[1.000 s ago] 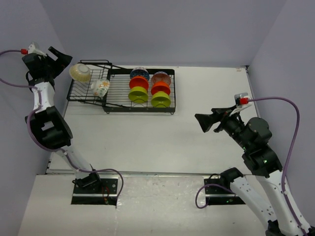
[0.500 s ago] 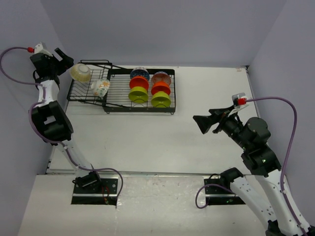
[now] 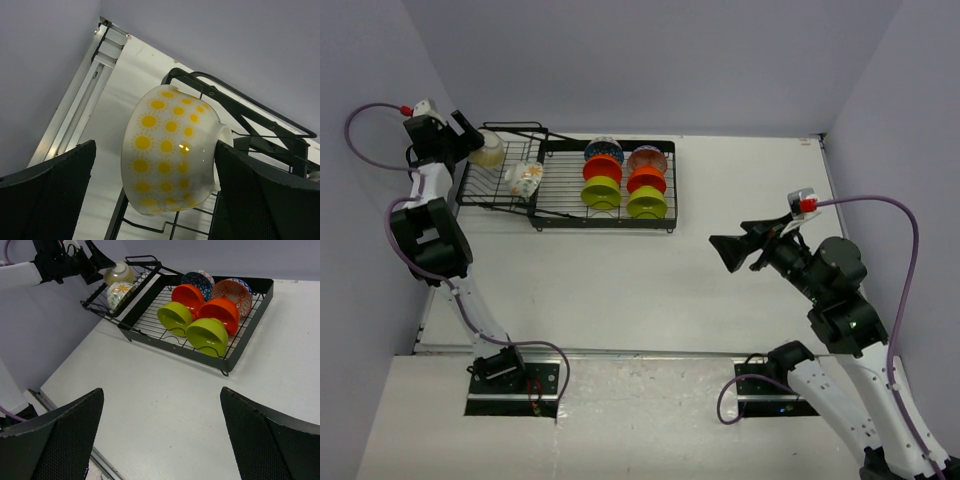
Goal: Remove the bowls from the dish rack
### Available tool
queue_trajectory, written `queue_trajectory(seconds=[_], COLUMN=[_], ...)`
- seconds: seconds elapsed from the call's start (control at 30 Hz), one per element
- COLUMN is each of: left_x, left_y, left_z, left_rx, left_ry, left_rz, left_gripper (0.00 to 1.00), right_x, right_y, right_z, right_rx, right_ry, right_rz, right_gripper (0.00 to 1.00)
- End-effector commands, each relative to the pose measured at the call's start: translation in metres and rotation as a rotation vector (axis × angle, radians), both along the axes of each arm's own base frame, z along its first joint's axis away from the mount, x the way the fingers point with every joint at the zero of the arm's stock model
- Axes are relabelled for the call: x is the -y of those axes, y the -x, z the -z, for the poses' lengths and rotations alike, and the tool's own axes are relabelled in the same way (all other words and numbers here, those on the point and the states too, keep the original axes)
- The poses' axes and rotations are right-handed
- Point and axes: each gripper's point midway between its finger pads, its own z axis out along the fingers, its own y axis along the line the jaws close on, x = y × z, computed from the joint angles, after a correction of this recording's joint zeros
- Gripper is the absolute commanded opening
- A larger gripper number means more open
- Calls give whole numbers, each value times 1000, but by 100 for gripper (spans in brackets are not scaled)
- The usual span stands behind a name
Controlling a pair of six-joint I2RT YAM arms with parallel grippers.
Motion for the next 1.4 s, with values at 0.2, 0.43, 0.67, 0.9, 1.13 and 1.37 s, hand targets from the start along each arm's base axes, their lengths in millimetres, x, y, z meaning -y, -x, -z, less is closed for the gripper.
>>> queue_trajectory(seconds=[0.2,0.43,0.67,0.9,1.13,1.37], left_x=[15,18,21,22,22,25], left_y=[-10,-13,-16,-17,-20,-21], left_z=[-26,-23,-21,-10,-4,-17], left_rx=[130,136,137,118,99,114], left_ry=[41,68,83,98,91,56], left_rz=[85,102,119,126,135,146], left_gripper=[100,94,84,79,69,54], right_x=[-7,-7,-7,-7,-8,-9], right_y=[-1,-1,-3,-4,-5,-5], right_z=[-3,-2,-1,1,2,2], right_rx=[16,12,7,0,-3,-5], right_ry=[-3,1,5,9,11,11], right_rz=[-35,-35,-37,-36,-37,-42], right_gripper=[99,99,99,99,99,99])
